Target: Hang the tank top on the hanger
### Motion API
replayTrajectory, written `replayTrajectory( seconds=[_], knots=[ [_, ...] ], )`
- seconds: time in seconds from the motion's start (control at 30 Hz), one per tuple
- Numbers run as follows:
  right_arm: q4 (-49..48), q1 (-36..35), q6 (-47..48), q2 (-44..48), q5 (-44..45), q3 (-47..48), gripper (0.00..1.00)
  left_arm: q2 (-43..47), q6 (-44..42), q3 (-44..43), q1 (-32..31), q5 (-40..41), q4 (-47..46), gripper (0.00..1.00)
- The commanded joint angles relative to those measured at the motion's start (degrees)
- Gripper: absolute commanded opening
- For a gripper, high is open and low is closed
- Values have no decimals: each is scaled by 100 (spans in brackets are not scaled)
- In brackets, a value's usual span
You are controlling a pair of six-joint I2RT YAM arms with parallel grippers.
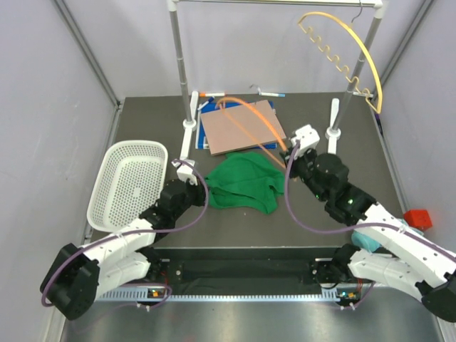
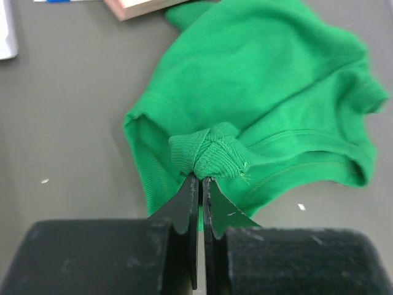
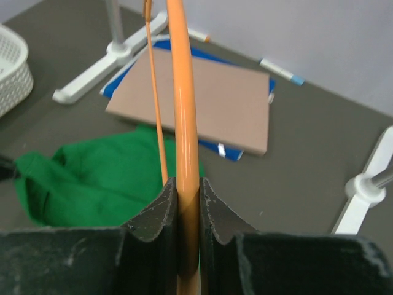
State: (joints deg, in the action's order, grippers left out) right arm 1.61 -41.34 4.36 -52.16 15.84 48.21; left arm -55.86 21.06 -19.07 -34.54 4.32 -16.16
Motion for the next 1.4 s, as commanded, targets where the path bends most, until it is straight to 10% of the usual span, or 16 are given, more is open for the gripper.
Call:
replayTrajectory(
  seconds=[0.0, 0.57, 1.37],
  knots=[
    [4, -874, -392, 601, 937, -258, 0, -197, 3, -166, -8, 612, 86, 0],
    [2466, -2396, -1684, 1560, 1405, 30, 0, -760, -137, -1204, 685, 1432, 500, 0],
    [2828, -2422, -1754, 1964, 191, 31, 0, -1341, -190, -1732, 1301, 448, 614, 0]
  ],
)
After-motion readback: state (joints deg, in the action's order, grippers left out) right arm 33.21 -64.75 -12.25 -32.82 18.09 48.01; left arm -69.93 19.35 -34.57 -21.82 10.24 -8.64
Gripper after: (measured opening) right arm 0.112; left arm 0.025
